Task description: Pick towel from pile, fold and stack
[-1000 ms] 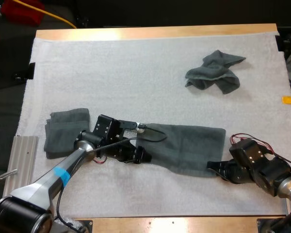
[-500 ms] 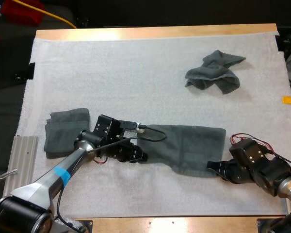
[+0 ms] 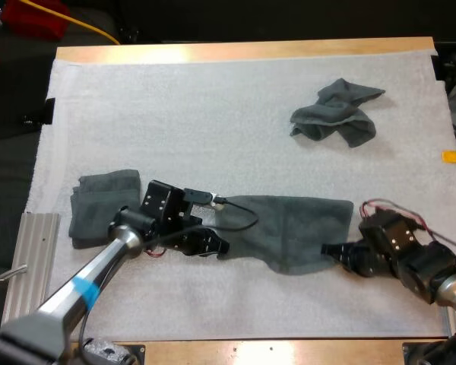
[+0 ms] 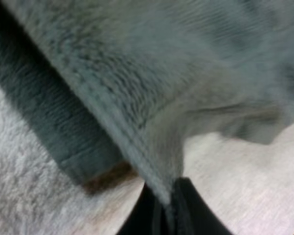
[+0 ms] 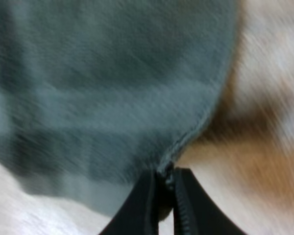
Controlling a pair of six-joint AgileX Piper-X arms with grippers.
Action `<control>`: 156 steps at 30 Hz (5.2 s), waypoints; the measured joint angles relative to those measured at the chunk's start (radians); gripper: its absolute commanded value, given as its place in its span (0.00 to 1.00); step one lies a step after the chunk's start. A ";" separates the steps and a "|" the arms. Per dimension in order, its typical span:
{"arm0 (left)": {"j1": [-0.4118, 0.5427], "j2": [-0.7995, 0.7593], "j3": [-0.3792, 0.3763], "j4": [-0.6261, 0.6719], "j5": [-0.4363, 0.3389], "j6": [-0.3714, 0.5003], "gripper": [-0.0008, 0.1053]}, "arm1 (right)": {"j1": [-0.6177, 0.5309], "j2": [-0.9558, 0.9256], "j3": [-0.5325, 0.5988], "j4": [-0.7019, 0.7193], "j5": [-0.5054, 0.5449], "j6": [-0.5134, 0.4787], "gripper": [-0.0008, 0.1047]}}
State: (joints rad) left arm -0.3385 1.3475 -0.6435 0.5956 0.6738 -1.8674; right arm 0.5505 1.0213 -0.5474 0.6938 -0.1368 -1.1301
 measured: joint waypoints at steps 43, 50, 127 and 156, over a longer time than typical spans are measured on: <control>-0.009 -0.256 -0.477 0.479 0.052 0.027 0.01 | 0.000 -0.098 -0.546 0.330 0.069 -0.179 0.01; -0.106 -0.288 -0.478 0.542 -0.011 0.027 0.01 | 0.000 -0.152 -0.546 0.369 -0.002 -0.163 0.01; 0.249 0.425 -0.478 -0.013 0.117 -0.419 0.01 | -0.234 0.565 -0.505 -0.356 -0.083 0.255 0.01; 0.249 0.231 -0.478 -0.029 0.055 -0.241 0.64 | -0.234 0.466 -0.505 -0.296 0.008 0.001 0.68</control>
State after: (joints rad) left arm -0.0899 1.5781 -1.1215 0.5661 0.7289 -2.1081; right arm 0.3165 1.4873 -1.0524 0.3975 -0.1290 -1.1295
